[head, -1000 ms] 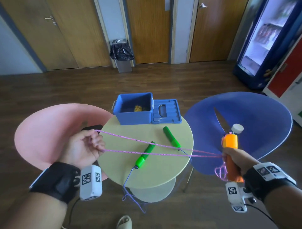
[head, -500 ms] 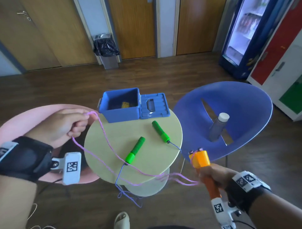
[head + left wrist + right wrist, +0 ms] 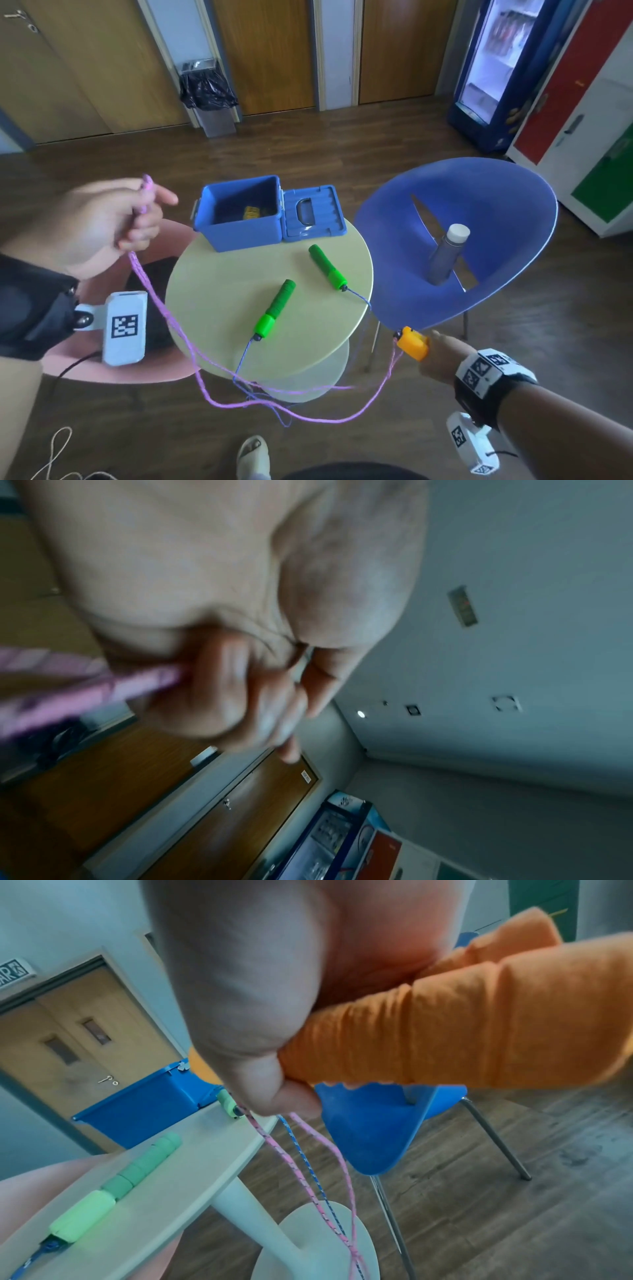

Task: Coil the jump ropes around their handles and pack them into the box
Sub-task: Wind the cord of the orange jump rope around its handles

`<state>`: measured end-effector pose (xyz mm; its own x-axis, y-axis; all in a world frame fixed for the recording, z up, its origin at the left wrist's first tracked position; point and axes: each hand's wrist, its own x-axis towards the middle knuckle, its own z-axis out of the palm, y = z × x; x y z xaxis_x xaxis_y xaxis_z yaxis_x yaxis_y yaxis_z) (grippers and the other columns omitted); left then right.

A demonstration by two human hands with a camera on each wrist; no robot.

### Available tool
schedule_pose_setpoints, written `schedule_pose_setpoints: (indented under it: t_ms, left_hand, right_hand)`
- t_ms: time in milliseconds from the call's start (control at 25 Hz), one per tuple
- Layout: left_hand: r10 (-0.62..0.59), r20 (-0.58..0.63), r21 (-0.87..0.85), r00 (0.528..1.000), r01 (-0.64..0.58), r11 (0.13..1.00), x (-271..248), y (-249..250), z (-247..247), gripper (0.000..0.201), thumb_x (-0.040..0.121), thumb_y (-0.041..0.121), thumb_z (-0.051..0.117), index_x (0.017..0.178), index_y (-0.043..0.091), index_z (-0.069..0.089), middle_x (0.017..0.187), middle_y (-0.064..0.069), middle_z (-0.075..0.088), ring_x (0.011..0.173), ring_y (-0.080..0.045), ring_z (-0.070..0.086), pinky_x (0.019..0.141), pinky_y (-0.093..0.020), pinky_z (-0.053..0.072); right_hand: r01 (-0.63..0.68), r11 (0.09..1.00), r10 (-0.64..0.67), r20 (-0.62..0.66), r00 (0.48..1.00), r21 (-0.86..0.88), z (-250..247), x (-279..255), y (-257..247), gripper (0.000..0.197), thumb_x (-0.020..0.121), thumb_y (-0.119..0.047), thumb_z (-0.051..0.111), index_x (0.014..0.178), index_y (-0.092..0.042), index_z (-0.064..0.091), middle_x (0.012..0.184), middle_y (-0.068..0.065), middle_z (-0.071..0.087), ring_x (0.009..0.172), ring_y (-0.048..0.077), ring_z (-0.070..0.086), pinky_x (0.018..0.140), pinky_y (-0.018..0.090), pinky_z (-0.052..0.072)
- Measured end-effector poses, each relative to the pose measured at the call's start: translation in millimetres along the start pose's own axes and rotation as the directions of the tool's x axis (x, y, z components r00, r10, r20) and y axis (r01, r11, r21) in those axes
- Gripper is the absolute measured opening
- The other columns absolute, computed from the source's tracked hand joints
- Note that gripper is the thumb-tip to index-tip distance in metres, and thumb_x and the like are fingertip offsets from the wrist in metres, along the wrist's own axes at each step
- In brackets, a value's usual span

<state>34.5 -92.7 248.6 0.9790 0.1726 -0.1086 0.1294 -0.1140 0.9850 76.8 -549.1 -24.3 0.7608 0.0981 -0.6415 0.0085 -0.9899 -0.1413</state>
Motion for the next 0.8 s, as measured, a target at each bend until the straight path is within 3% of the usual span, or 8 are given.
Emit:
schedule_pose_setpoints:
  t_ms: [80,120,240,400,520,640,720,800]
  left_hand:
    - [0.048,-0.013,0.206,0.999,-0.044,0.977,2,-11,-3,0.022,0.093,0.018,0.057,0.08,0.014,0.074,0.053,0.005,0.054,0.046,-0.008,0.05,0.037,-0.018,0.035]
    - [0.062,-0.013,0.262,0.998,-0.057,0.963,2,-16,-5,0.02,0.093,0.026,0.059,0.089,0.012,0.073,0.057,0.007,0.057,0.049,-0.008,0.052,0.038,-0.023,0.032]
    - [0.035,-0.048,0.242,0.998,-0.022,0.97,-2,-26,-12,0.061,0.085,0.049,0.065,0.134,0.015,0.055,0.065,0.007,0.048,0.051,-0.009,0.044,0.043,-0.041,0.02]
    - [-0.036,0.079,0.249,0.996,0.015,0.968,-6,-42,-10,0.062,0.099,0.049,0.051,0.148,0.015,0.033,0.056,0.01,0.035,0.045,-0.009,0.028,0.042,-0.031,0.018]
    - [-0.061,0.177,0.221,0.982,0.021,0.975,-20,-46,6,0.035,0.091,0.043,0.06,0.121,0.027,0.068,0.056,-0.003,0.042,0.044,-0.012,0.029,0.041,-0.022,0.02]
    - [-0.189,0.189,0.335,0.964,0.118,0.935,-31,-65,20,0.029,0.076,0.032,0.063,0.1,0.022,0.076,0.083,-0.014,0.063,0.054,-0.022,0.055,0.046,-0.023,0.04]
    - [-0.297,0.205,0.542,0.932,0.144,0.828,-37,-85,32,0.025,0.073,0.037,0.064,0.092,0.027,0.078,0.091,0.004,0.072,0.079,-0.018,0.07,0.07,-0.027,0.052]
    - [-0.327,0.218,0.791,0.92,0.03,0.611,-38,-98,47,0.022,0.079,0.048,0.068,0.094,0.032,0.074,0.103,0.014,0.07,0.101,-0.006,0.066,0.09,-0.021,0.047]
  right_hand:
    - [0.024,1.0,-0.023,-0.084,0.996,0.009,-5,-2,-3,0.031,0.079,-0.034,0.052,0.105,-0.018,0.047,0.103,0.002,0.066,0.092,0.023,0.065,0.082,0.032,0.052]
    - [0.012,1.0,-0.012,-0.101,0.995,-0.006,-7,0,-3,0.028,0.077,-0.035,0.05,0.098,-0.018,0.043,0.095,0.0,0.064,0.086,0.022,0.065,0.083,0.035,0.053]
    - [-0.003,1.0,0.0,-0.099,0.995,-0.03,-10,10,3,0.026,0.076,-0.033,0.05,0.096,-0.018,0.042,0.091,0.0,0.062,0.087,0.023,0.066,0.083,0.037,0.054]
    - [-0.017,1.0,0.017,-0.082,0.996,0.002,-18,10,2,0.037,0.08,-0.034,0.06,0.111,-0.018,0.048,0.107,0.007,0.064,0.098,0.027,0.064,0.08,0.033,0.05]
    - [0.002,1.0,-0.006,-0.147,0.989,-0.028,-30,3,1,0.026,0.078,-0.032,0.053,0.096,-0.019,0.041,0.1,0.002,0.064,0.088,0.024,0.063,0.08,0.036,0.05]
    - [0.062,0.992,-0.094,-0.32,0.943,-0.109,-47,-12,-9,0.021,0.082,-0.032,0.053,0.094,-0.022,0.038,0.092,-0.004,0.057,0.086,0.024,0.058,0.076,0.036,0.041]
    - [0.148,0.969,-0.217,-0.406,0.888,-0.195,-62,-25,-23,0.02,0.083,-0.032,0.053,0.091,-0.023,0.037,0.086,-0.006,0.052,0.086,0.024,0.059,0.075,0.035,0.036]
    - [0.241,0.934,-0.338,-0.433,0.835,-0.264,-75,-39,-40,0.022,0.08,-0.033,0.053,0.091,-0.026,0.036,0.087,-0.008,0.054,0.089,0.022,0.061,0.075,0.035,0.037]
